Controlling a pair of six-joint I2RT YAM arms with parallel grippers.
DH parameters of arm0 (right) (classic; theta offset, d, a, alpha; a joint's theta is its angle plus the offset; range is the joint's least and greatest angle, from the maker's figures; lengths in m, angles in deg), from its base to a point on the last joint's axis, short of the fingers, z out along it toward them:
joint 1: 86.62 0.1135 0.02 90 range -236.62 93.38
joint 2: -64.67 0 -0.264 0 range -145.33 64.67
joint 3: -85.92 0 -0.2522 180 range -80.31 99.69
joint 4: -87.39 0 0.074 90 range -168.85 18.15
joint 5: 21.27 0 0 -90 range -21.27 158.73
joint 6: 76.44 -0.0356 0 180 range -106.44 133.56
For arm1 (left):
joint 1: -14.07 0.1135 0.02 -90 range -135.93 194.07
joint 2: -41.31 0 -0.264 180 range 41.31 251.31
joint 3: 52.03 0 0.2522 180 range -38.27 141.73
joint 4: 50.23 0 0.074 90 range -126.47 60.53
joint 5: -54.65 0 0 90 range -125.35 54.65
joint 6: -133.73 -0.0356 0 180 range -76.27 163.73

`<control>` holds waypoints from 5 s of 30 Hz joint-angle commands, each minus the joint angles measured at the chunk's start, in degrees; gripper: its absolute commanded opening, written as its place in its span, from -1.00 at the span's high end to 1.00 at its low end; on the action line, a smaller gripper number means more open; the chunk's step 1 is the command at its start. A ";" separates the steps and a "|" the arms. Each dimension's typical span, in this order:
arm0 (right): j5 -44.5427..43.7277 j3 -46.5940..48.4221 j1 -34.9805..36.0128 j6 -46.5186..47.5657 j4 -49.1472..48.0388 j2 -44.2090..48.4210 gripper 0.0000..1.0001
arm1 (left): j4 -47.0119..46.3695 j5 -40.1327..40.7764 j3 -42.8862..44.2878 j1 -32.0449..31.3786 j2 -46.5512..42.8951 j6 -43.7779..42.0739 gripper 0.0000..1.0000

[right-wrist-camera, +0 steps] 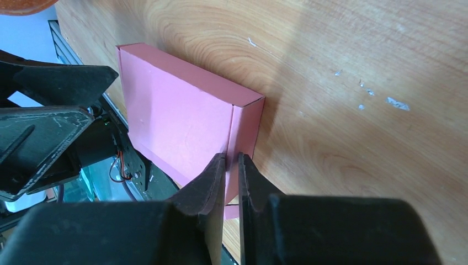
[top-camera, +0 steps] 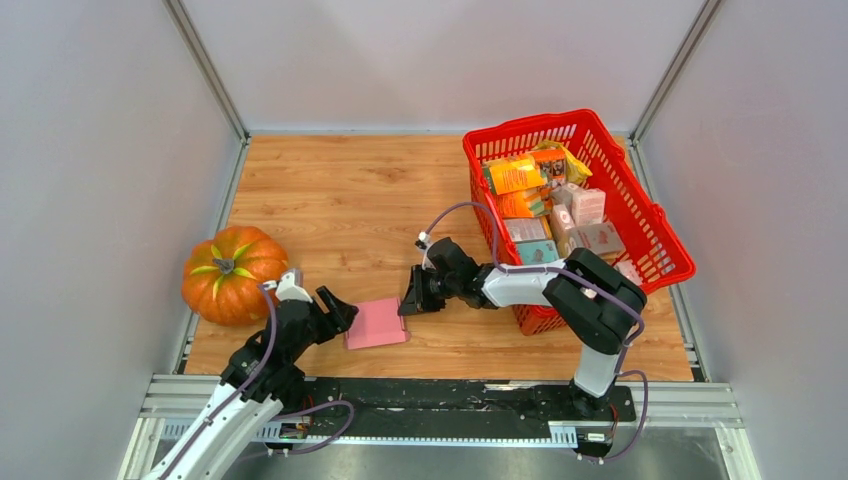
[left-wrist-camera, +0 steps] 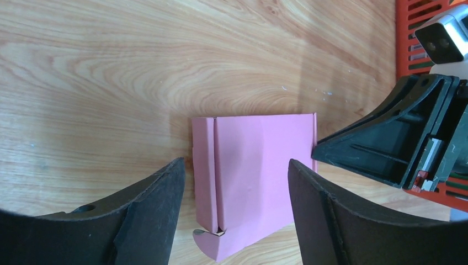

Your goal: Fold the paper box

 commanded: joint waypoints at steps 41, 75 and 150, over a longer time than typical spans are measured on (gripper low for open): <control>-36.50 -3.85 23.70 51.83 14.80 36.97 -1.00 | -13.24 -16.84 2.79 0.33 5.98 25.49 0.72; -66.61 -6.41 40.25 75.86 -9.16 28.71 0.20 | 2.51 -15.64 21.06 0.60 6.50 30.07 -0.05; -20.45 14.43 9.75 45.26 26.11 14.30 0.74 | -13.30 -10.62 30.32 -8.37 46.32 -30.54 1.00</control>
